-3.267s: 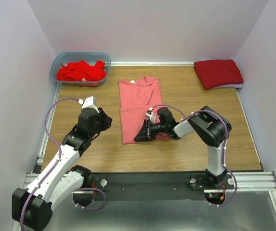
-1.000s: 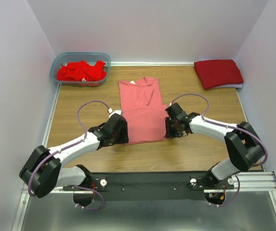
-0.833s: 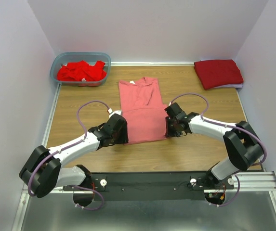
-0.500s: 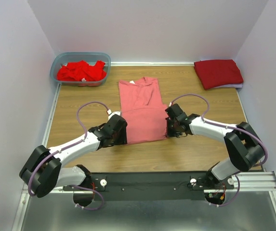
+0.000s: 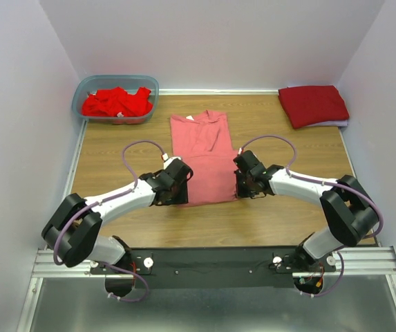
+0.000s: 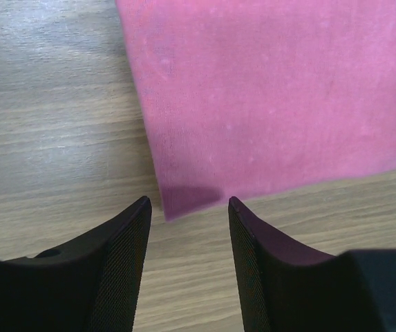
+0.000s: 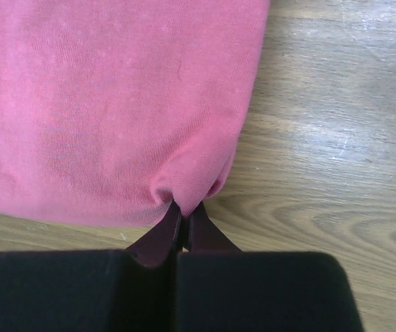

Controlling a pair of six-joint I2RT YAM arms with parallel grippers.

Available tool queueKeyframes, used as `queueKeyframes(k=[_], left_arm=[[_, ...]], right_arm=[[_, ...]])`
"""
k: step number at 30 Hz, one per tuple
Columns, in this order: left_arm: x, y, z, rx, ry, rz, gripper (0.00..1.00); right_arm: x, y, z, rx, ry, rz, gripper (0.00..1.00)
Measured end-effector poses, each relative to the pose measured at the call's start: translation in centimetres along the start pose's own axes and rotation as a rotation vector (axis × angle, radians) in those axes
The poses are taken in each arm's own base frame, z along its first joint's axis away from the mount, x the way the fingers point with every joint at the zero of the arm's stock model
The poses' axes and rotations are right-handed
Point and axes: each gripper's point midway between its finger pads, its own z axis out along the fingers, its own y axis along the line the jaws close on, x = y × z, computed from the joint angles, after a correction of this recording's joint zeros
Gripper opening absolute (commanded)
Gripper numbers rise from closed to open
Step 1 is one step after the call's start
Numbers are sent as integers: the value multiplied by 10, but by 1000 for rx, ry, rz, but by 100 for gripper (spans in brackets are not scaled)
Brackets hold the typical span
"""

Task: Fold and stack the t-shirts
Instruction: Fold the tshirt

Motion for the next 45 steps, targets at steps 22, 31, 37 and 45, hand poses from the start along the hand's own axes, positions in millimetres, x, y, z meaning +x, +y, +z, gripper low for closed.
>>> queueKeyframes(k=[22,31,37,45], left_arm=[[11,5,18,-105,75,29,26],[12,0,18,-89,72,35,0],[42,-7,-2,-77,137,120,0],[120,-30,-80,156,292,183,0]], right_arm=[[-1,4,1,-18,-19,-21,1],[-1,7,1,-33,-16,-22,0],[28,14,-12,-61,43,-47,1],[141,18,-81,-116,298,-136,0]])
